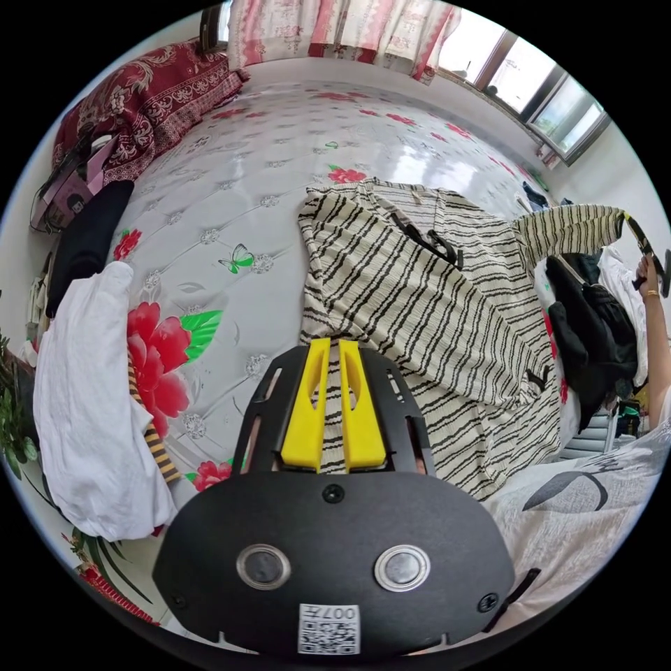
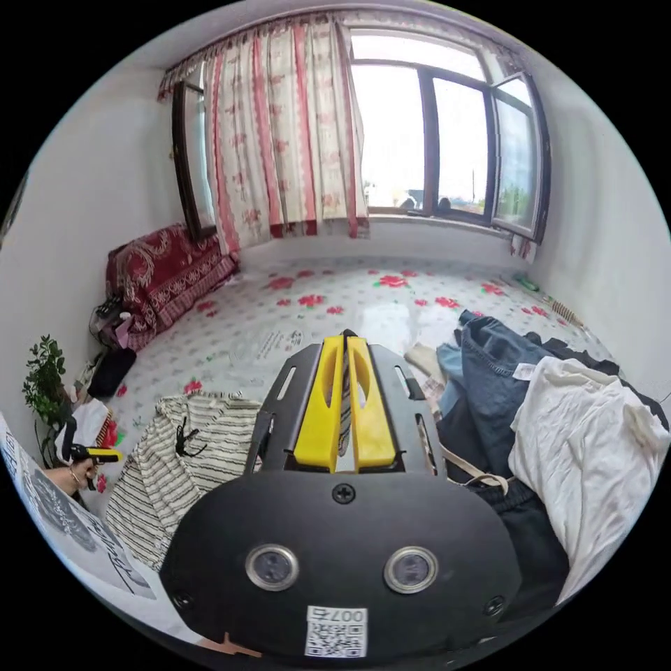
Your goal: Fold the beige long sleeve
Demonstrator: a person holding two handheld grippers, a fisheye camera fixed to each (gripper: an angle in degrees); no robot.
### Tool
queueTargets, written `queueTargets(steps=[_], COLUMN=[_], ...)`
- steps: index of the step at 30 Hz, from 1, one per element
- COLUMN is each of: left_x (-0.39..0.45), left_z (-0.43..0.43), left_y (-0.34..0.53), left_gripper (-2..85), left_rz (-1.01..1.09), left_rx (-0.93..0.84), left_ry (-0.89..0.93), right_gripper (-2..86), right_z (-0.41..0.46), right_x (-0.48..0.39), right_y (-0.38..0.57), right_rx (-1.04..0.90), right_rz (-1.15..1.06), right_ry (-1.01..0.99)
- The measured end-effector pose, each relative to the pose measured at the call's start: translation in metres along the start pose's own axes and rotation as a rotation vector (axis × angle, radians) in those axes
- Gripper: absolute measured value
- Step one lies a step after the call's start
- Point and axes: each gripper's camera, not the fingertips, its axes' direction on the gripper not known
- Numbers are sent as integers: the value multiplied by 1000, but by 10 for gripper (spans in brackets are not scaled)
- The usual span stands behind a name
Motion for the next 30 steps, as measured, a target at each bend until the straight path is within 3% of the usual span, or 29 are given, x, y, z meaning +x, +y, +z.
queueTargets(steps=[5,8,12,16,19,22,24,26,28,30], left_x=[-9,-21,-38,-55,-60,-60,-61,-59,-58,-59], left_z=[-6,-10,-11,-9,-14,-19,-23,-28,-29,-28], left_y=[5,11,19,22,22,21,23,26,29,33], left_gripper=[-3,-5,-6,-6,-6,-5,-4,-1,3,7], left_rz=[25,13,-23,-65,-62,-43,-44,-42,-29,-19], left_rx=[10,15,19,23,44,62,72,84,84,70], left_ry=[7,4,24,65,80,86,112,147,153,141], right_gripper=[-3,-3,-3,-3,-3,-2,-2,0,2,9], right_z=[-4,-31,-51,-52,-69,-99,-118,-116,-98,-57], right_x=[36,63,87,54,-19,-142,-247,-313,-372,-439], right_y=[7,15,29,26,19,35,80,120,159,209], right_rx=[-121,-63,-44,-69,-11,141,292,327,241,-39], right_rz=[140,285,451,406,267,-18,-207,-273,-338,-431], right_ry=[162,256,200,123,17,-11,-73,-181,-354,-592])
